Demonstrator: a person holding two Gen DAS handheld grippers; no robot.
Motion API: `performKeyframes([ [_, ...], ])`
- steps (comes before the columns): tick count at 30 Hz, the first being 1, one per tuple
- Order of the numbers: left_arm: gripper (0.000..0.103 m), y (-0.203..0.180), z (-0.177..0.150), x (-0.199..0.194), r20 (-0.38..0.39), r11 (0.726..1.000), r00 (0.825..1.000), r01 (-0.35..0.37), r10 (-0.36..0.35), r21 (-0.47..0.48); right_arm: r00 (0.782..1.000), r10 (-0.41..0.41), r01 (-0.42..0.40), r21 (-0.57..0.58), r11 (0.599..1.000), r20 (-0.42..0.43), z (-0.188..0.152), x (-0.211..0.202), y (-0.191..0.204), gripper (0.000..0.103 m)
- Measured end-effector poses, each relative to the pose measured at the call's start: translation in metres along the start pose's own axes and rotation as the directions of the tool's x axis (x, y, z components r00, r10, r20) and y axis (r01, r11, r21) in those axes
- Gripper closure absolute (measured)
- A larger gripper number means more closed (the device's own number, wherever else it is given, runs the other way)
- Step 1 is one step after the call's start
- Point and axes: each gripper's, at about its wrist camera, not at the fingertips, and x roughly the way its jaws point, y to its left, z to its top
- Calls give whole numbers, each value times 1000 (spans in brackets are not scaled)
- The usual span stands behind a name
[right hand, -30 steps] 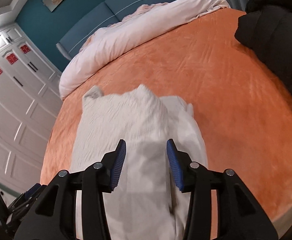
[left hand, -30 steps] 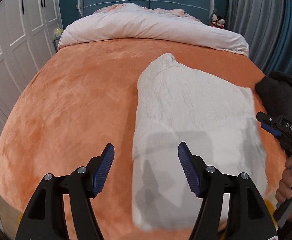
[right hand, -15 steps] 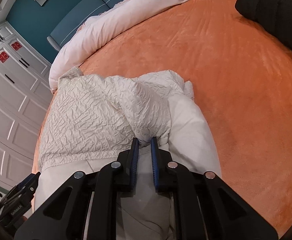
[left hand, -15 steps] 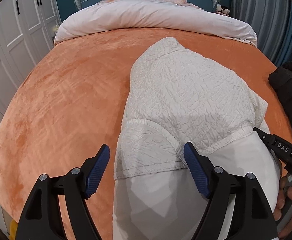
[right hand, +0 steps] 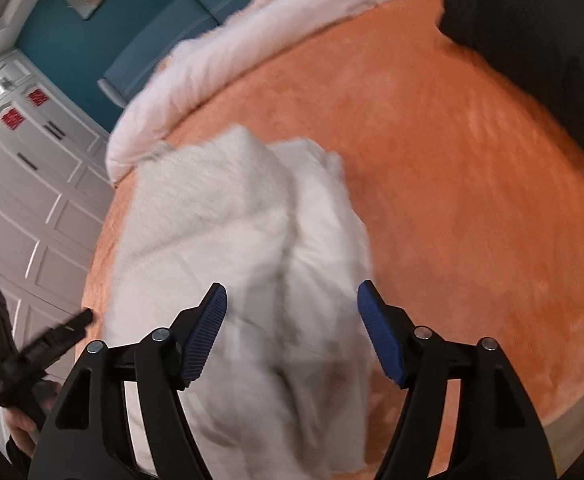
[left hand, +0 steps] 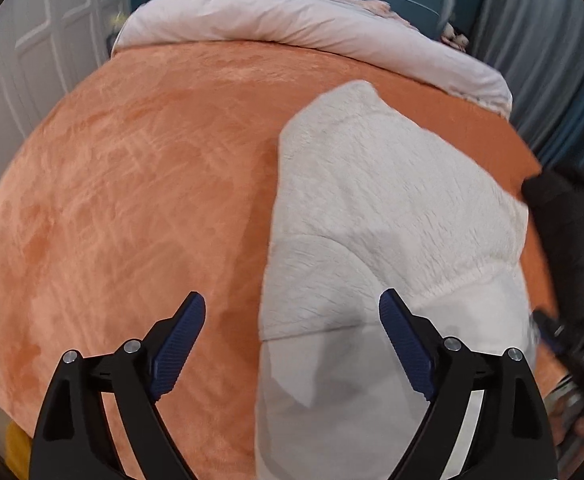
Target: Fold large clothes
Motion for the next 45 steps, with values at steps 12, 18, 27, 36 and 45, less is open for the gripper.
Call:
performKeyframes([
  [12,11,39,5,68,-87,920,942,294,-325,-258,963,249,-226,188,956,-107,-1,54,-29,24],
  [18,8,31,2,86,-94,864,897,381,-431,-328,921,377,-341,258,904,-102,-4,76,-36,23],
  [27,41,18,7,48,-19,902,915,393,-403,-181,909,415,-408,126,904,-38,7,46,4,86],
  [36,47,72,45,-6,127,927,930,359,-346,-105,875,484,-483,-107,869,-21,28,38,126,87],
  [45,44,181,67,52,121,962,979,185,-163,-200,928,339,-357,-101,929,-156,20,167,195,68],
])
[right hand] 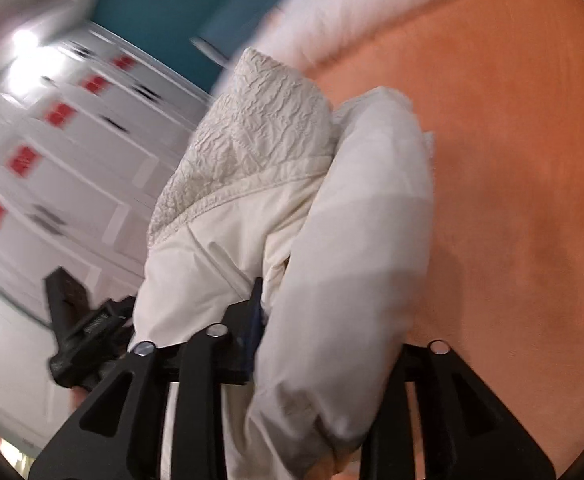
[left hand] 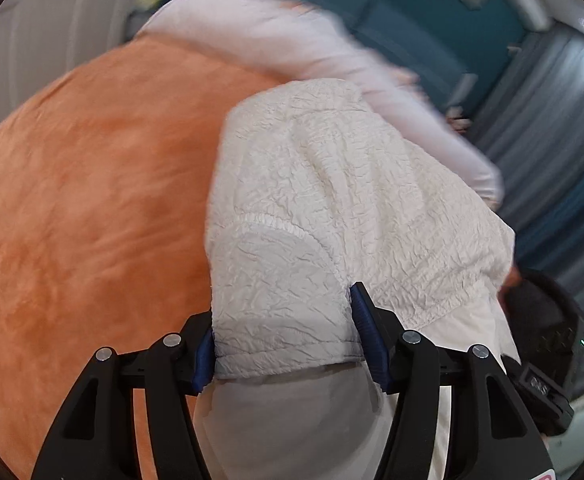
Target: Fold large clothes
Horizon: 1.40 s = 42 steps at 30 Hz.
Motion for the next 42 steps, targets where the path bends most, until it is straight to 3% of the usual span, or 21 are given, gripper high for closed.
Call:
performKeyframes([
  [2,40,35,-5,8,2,997,1000,4,-4,-81,1000,0,0,22,1000,-16,-6,17,-6,56],
  [4,40,40,-7,-3,18,997,1000,20,-19,-77,1000,19,-18,43,999,-21,-8,10,-6,55],
  [7,44,26,-9,-26,78,997,996,-54,50,50,1000,-11,11,7,1000,-5,-7,-15,-4,55],
  [9,44,9,-9,-45,140,979,985,-122,100,162,998,-50,50,-20,999,38,-2,-39,4,56],
  [11,43,-5,-8,-61,179,969,977,-149,114,198,992,-80,85,-43,995,97,6,-54,19,56],
  [16,42,-37,14,-81,222,975,970,-139,99,172,976,-97,135,-192,972,197,41,-61,77,66],
  [20,41,-69,34,-68,254,954,951,-228,176,195,969,-142,196,-275,941,203,69,-15,121,84],
  [22,33,-78,38,-54,248,947,951,-239,184,215,966,-189,231,-259,938,175,78,10,118,90],
  [28,32,-69,25,18,187,909,934,-343,304,237,937,-322,344,-203,917,135,70,69,60,100],
  [34,22,-46,12,41,190,937,944,-304,271,172,950,-289,308,-207,929,116,57,93,31,103],
  [42,19,-47,-7,57,279,917,911,-359,303,177,951,-273,299,-208,931,144,46,108,23,103],
])
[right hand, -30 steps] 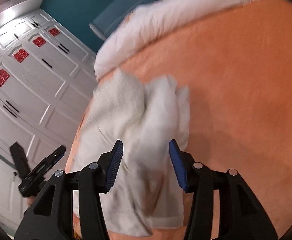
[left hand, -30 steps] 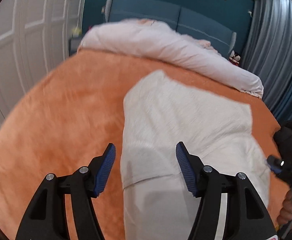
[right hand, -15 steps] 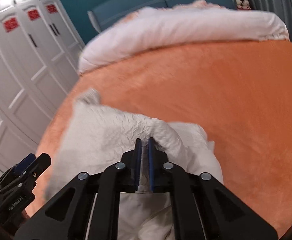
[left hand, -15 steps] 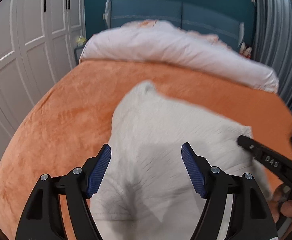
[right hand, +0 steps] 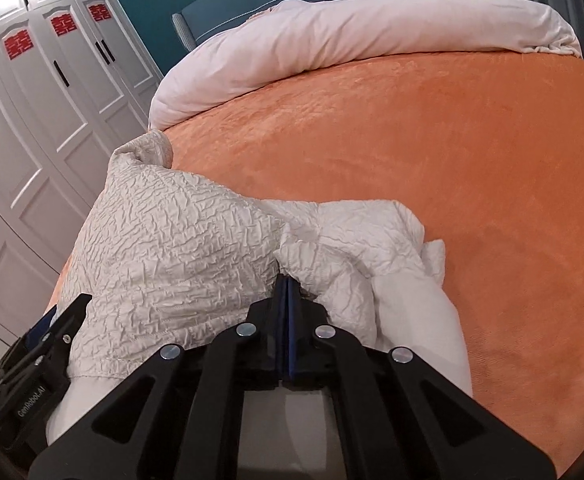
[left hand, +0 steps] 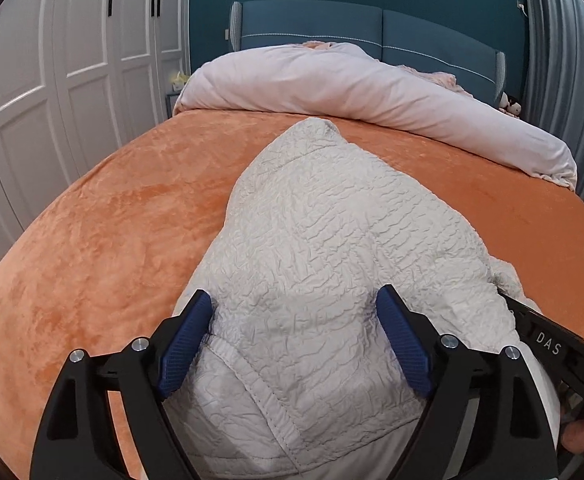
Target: Fold large clothes
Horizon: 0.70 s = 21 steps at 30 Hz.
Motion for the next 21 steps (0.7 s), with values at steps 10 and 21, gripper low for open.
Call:
performKeyframes([
  [10,17,-5,6,-15,-17,996,998,-66,68,64,998,-45,46,28,999,-41,9,-37,9,96],
  [21,18,0,-24,-111,-110,994,992,-48,59,102,987,43,-47,-21,999,-156,-87,-125,33,92],
])
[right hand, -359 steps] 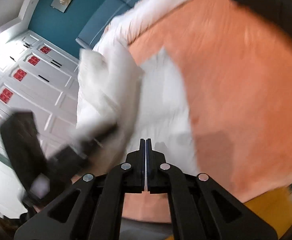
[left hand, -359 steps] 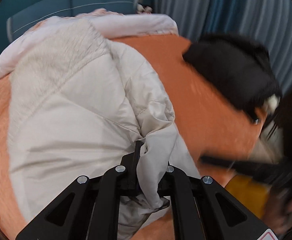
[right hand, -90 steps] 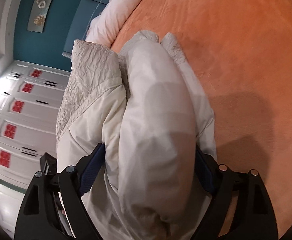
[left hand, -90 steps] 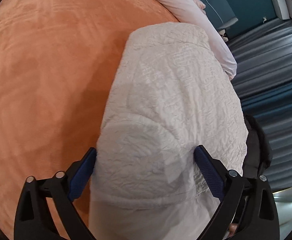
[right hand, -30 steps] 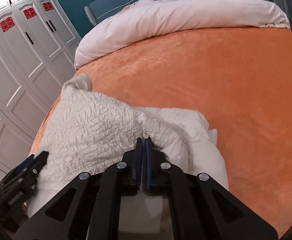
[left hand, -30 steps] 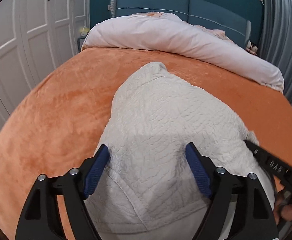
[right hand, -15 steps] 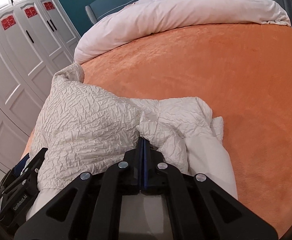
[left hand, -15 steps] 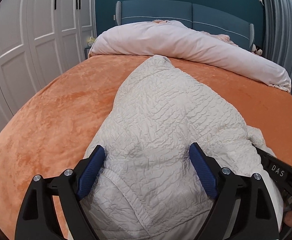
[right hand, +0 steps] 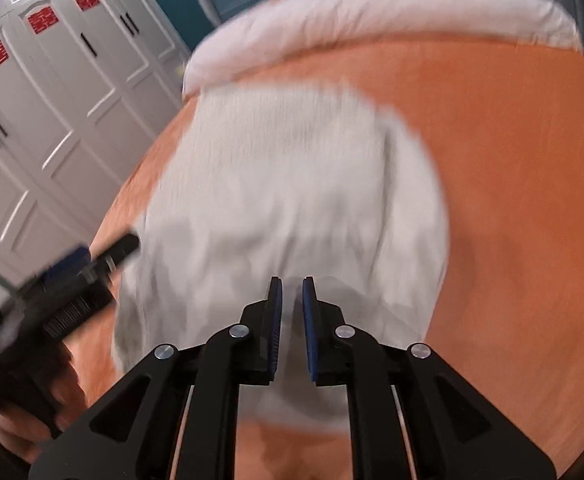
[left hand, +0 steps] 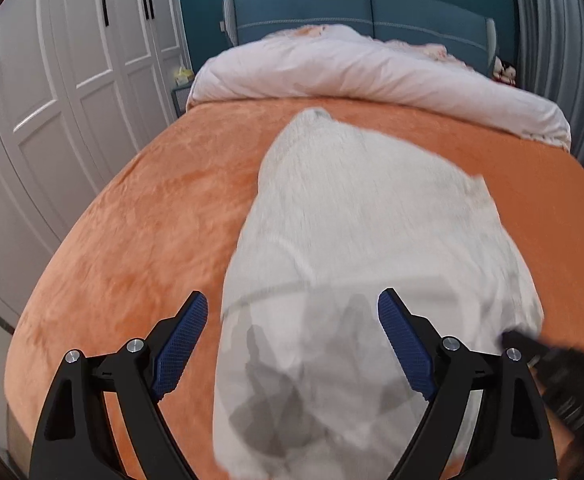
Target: Fold large clothes
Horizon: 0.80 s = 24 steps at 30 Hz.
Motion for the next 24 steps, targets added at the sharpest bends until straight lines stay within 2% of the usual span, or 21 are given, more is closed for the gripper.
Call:
performKeyframes([
  [3,18,-4,-13,-3,-52,1000,999,-9,10,12,998,-42,42,-5,999,-36,-30,5,-8,92],
  [6,18,-5,-25,-6,-78,1000,997,-13,14,14,1000,-21,21,61,998,-17,-37,-18,-19,89],
  [8,18,-6,-32,-6,-89,1000,996,-18,19,13,999,-32,32,64,997,-7,-40,-25,-24,88],
  [12,16,-3,-51,-1,-123,1000,992,-22,20,-17,987,-136,135,-14,991,-82,-60,-9,-33,88],
  [16,16,4,-72,-5,-134,999,991,-17,11,-43,986,-160,158,-40,987,-55,-74,-31,-28,85],
  [21,16,6,-107,-12,-169,998,986,-4,-6,-61,972,-234,234,-117,965,20,-102,-55,-19,71],
  [24,17,5,-130,-10,-207,997,978,11,-27,-80,970,-242,241,-124,963,8,-118,-54,-22,68],
])
